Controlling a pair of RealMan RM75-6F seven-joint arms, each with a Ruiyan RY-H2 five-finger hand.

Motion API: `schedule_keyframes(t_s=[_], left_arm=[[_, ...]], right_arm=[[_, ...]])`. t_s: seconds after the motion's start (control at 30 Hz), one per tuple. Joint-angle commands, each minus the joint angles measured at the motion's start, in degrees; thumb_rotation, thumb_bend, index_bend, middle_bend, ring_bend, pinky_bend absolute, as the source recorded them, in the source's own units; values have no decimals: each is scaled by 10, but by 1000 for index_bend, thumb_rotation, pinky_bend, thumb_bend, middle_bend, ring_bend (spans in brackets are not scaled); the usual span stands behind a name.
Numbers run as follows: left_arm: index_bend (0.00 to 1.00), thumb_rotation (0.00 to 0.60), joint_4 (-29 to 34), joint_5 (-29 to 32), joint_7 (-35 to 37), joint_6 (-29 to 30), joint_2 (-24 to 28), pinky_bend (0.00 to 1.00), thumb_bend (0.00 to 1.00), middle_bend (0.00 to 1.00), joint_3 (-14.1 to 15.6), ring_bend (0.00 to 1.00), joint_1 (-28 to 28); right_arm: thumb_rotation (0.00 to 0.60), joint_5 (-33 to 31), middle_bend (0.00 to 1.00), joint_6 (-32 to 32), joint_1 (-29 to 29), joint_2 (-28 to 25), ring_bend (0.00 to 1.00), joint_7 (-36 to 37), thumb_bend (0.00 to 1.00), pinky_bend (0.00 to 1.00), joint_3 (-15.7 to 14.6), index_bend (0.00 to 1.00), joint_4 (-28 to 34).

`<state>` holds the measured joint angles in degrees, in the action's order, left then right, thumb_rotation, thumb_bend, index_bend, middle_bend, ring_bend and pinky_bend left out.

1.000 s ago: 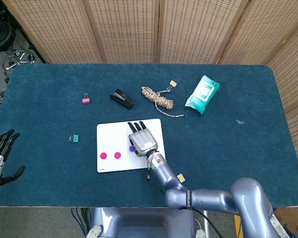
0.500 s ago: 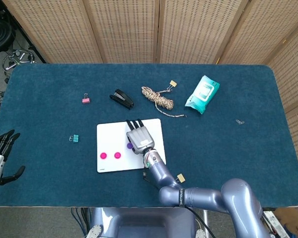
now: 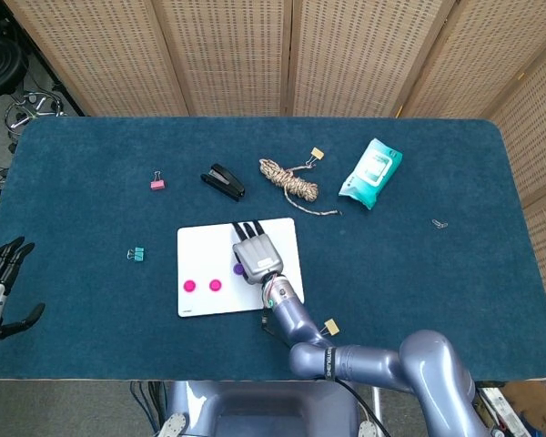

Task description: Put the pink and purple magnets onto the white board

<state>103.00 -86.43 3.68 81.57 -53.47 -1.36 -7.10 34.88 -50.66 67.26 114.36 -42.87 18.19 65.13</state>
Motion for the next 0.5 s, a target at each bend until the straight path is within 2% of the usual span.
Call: schedule_keyframes(t_s=[0.03, 0.3, 0.4, 0.5], left_arm=[[0, 600, 0, 0, 2, 1, 1, 0, 283, 0, 0, 0, 0], [0, 600, 0, -1, 5, 0, 3, 0, 283, 0, 0, 0, 0], [0, 600, 0, -1, 6, 1, 3, 0, 284, 0, 0, 0, 0], [0, 600, 0, -1, 6, 2, 3, 0, 283, 0, -1, 0, 1]], right_arm=[[600, -1, 0, 0, 0, 3, 0, 0, 566, 0, 1, 588, -4], [600, -3, 0, 2, 1, 6, 0, 0, 564, 0, 3, 552, -9], [600, -5, 0, 5, 1, 5, 0, -1, 559, 0, 3, 440, -8], [600, -14, 0, 17, 0, -3, 0, -3, 508, 0, 2, 329, 0]])
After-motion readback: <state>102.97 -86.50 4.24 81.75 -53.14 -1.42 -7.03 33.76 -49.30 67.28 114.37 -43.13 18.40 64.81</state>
